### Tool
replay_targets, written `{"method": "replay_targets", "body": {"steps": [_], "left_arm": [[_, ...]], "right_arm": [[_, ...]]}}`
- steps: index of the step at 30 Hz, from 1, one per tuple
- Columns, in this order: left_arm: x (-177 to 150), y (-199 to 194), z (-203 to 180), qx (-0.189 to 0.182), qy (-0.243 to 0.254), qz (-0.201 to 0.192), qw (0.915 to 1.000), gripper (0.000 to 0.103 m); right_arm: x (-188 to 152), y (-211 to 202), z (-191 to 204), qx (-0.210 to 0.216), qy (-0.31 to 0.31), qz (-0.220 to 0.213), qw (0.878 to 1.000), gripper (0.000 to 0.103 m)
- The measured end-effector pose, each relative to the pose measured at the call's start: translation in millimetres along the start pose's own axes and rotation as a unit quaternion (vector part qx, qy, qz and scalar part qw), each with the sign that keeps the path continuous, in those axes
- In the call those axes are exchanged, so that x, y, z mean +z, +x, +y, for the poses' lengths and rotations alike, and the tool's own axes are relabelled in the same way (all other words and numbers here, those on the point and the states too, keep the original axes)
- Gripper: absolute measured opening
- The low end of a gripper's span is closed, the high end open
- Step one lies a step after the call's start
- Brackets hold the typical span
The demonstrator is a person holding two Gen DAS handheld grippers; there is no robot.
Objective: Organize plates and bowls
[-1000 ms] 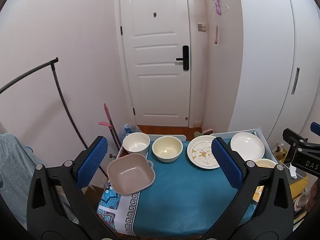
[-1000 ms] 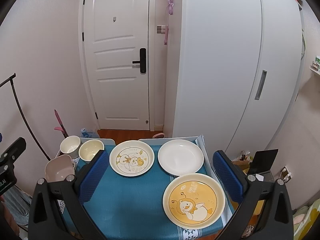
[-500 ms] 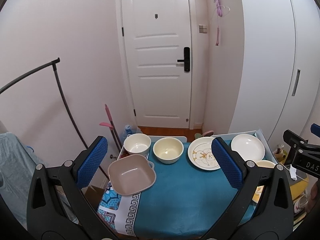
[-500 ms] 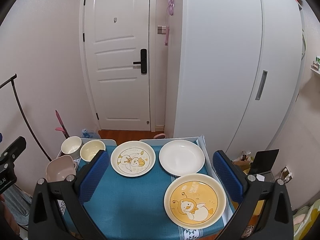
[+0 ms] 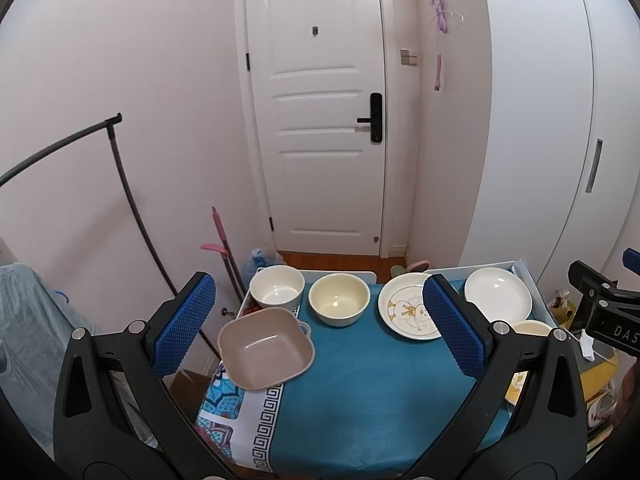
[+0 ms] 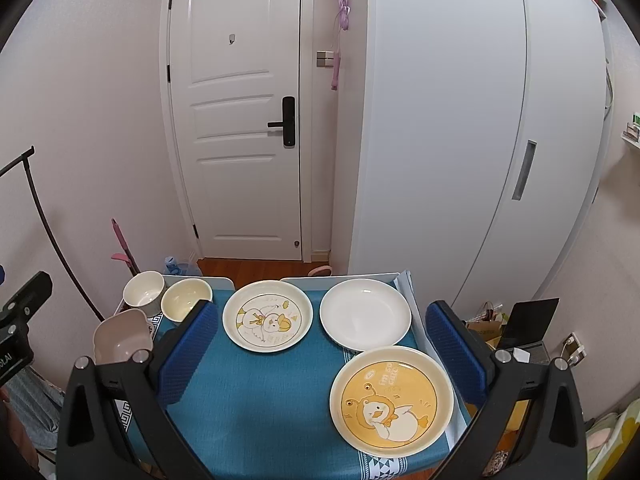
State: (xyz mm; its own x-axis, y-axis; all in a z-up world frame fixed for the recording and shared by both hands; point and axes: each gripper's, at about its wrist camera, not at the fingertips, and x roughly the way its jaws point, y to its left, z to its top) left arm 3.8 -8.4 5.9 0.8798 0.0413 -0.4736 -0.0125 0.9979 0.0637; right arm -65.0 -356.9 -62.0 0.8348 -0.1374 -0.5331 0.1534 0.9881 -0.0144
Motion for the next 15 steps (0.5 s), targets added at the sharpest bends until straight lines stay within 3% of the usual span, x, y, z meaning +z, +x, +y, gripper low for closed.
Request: {"method": "replay_targets", "body": {"steps": [15], "left_arm": [[0.1,-2.9,-0.7,-0.003,0.005,-0.005,1.0000,0.103]], "right_arm": [[0.6,0.2,-0.7,0.003,0.002,0.000,1.000,0.103]]}}
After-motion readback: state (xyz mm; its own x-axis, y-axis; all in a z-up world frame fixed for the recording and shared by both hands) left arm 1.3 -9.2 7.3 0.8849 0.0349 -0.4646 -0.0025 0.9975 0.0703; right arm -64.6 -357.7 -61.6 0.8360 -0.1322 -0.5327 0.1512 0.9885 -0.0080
